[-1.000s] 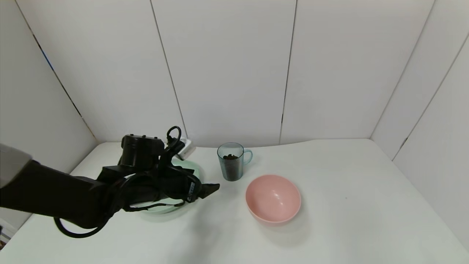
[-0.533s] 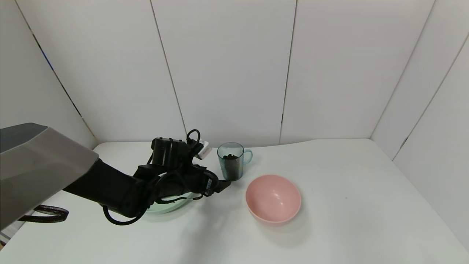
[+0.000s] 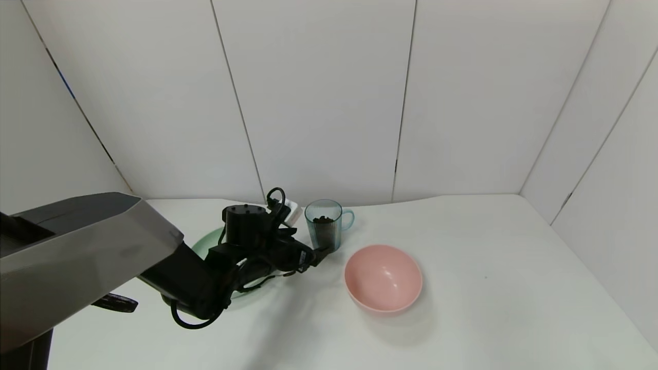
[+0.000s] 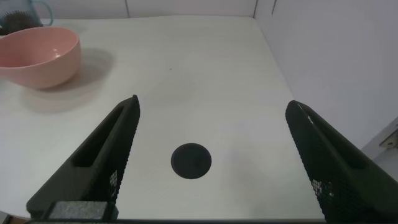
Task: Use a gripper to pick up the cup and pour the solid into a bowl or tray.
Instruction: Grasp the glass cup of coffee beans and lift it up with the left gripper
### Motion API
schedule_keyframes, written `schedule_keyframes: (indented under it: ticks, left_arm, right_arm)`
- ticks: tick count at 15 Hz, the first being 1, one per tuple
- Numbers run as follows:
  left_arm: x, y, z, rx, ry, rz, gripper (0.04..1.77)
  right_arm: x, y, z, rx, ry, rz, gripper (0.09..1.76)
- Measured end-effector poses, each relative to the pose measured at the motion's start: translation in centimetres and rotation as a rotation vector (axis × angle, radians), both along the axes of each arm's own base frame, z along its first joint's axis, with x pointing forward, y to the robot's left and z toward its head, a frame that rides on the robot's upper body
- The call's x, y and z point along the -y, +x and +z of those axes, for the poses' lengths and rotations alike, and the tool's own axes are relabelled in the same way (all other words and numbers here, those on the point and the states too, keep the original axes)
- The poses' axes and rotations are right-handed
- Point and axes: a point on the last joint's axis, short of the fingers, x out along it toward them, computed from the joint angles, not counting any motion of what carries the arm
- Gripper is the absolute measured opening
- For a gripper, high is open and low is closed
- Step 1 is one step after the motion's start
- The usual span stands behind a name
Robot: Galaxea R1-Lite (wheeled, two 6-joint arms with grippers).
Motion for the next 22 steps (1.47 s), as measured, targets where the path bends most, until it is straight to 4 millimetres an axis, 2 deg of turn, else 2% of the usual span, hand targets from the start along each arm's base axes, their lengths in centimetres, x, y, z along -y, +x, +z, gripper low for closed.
schedule_keyframes:
  ticks: [4,8,14,22]
  left_arm:
    - [0.4,-0.3,-1.9,-0.025,-0.053,0.012,1.72]
    - [0.7,-0.2,-2.7,-0.009,-0.069,0.036,1.72]
    - [1.8,0.6,-3.2,0.042,-0.126,0.056,1.72]
    - [2.9,2.6,-2.9,0.095,-0.152,0.057,1.72]
  right_arm:
    - [0.0,0.0,0.0,0.000,0.000,-0.001,1.71]
    - [0.0,0.0,0.0,0.000,0.000,0.000,1.71]
    - [0.0,0.0,0.0,0.000,0.000,0.000,1.71]
    - [0.0,0.0,0.0,0.000,0.000,0.000,1.71]
